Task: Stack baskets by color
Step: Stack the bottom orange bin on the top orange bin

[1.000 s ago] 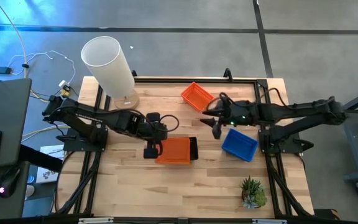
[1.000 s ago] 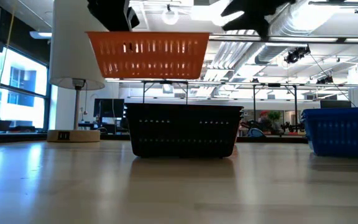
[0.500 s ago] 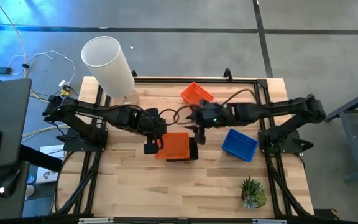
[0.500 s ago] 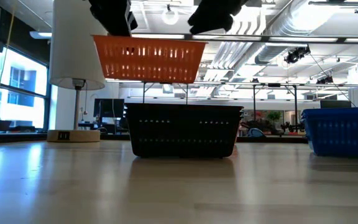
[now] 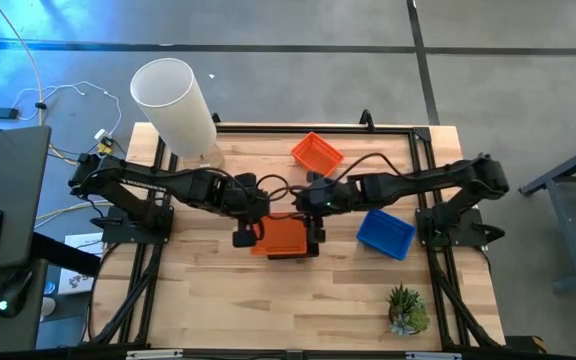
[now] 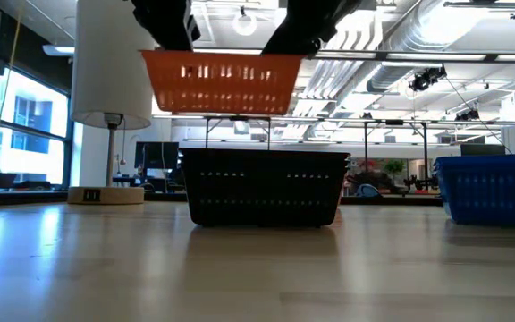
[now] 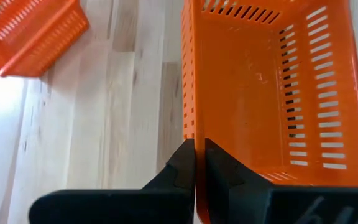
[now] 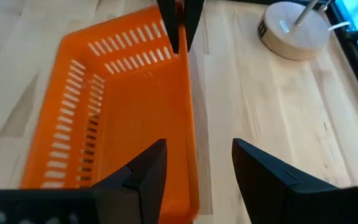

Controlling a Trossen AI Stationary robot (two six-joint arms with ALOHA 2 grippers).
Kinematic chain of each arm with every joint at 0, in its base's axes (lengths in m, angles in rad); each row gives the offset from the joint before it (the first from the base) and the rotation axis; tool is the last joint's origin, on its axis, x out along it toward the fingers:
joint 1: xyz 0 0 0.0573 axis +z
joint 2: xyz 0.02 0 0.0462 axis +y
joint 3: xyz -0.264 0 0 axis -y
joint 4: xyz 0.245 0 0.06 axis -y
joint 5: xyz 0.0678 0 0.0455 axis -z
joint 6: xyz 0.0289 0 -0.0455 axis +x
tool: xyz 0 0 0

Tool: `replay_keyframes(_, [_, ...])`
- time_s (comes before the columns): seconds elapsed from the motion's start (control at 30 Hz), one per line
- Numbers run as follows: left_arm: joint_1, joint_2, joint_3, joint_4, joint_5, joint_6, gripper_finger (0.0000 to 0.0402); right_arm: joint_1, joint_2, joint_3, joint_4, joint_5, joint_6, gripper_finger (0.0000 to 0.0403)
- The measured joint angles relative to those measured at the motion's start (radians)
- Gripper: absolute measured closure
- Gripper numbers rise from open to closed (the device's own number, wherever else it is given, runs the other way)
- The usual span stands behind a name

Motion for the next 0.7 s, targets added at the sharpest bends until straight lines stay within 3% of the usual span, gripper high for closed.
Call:
replay_keyframes(0.23, [0.000, 0.001, 0.000, 0.037, -0.003, 0.019, 0.0401, 0.000, 0.019, 0.000, -0.011, 0.022, 0.044, 0.0242])
replay_keyframes(0.33, [0.000, 0.001, 0.000, 0.045, -0.004, 0.026, 0.0401, -0.002, 0.019, 0.000, -0.019, 0.023, 0.081, 0.0275])
replay_keyframes(0.53, [0.000, 0.001, 0.000, 0.066, -0.012, 0.050, 0.0401, -0.002, 0.016, 0.000, -0.021, 0.019, 0.083, 0.0383])
replay_keyframes(0.7, [0.000, 0.001, 0.000, 0.071, -0.025, 0.054, 0.0398, -0.002, 0.016, 0.000, -0.024, 0.019, 0.119, 0.0389])
